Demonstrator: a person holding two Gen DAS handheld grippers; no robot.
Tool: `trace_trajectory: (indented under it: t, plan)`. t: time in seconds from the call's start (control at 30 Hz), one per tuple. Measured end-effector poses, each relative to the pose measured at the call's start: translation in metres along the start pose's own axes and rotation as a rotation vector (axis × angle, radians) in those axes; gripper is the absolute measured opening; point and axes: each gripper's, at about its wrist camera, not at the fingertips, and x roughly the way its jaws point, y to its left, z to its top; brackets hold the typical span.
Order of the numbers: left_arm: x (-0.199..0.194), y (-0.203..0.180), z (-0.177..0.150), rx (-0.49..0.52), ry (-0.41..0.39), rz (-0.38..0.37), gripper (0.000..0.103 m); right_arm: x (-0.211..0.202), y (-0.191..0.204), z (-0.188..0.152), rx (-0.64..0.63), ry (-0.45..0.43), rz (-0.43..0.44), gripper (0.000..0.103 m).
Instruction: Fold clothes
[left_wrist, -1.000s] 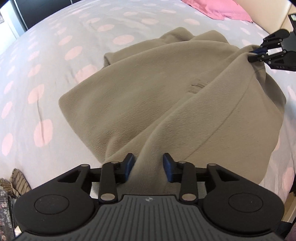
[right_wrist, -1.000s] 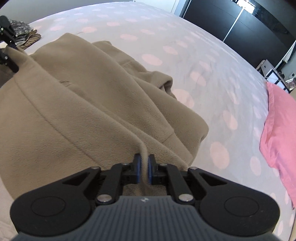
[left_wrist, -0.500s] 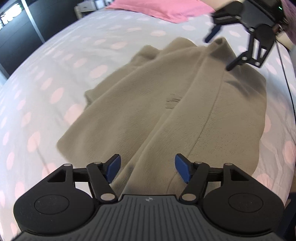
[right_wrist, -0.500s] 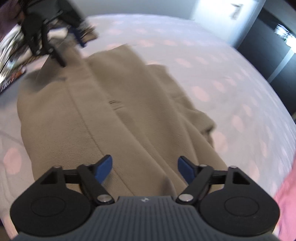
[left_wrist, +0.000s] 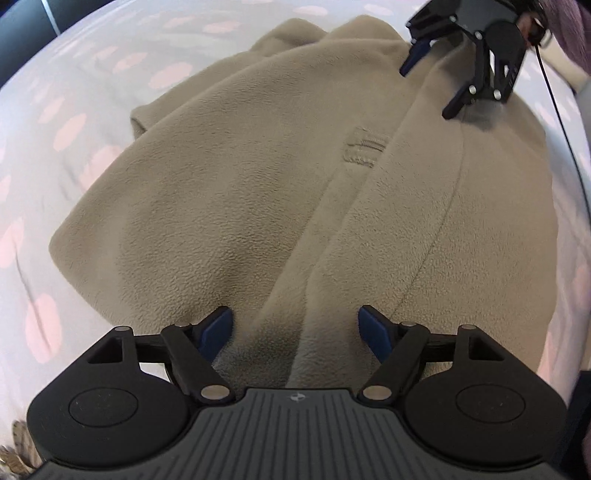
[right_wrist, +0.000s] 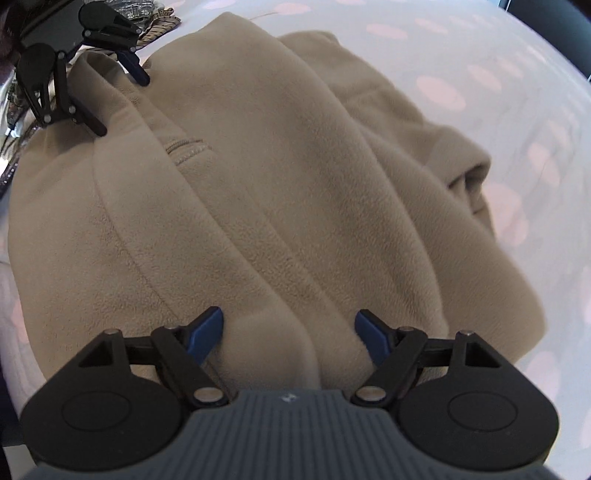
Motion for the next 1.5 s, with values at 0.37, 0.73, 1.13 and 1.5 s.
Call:
trace_trajectory:
  t: [0.37,0.73,1.13,1.5]
  plan:
    - [-0.045,-0.026,-0.015,-0.012,-0.061,0.041,0.017,-0.052,0.042,-0.028,-0.06,-0.058,-0.063,0.021]
    - [-0.171,-0.065,-0.02,-0.063,-0.266,0.232,0.014,-0.187,0.118,-0.043,-0.13,-0.276,-0.305,0.021]
    - [-0.187,-0.024,0.058,-0.09,-0.339,0.405,0.014,-0.218,0.085,0.013,-0.019,-0.322,-0.587,0.021]
    - [-0.087,0.056,0.076,-0.148,-0.219,0.371,0.014,-0.101,-0.015,0.053,0.061,-0.239,-0.552,0.022]
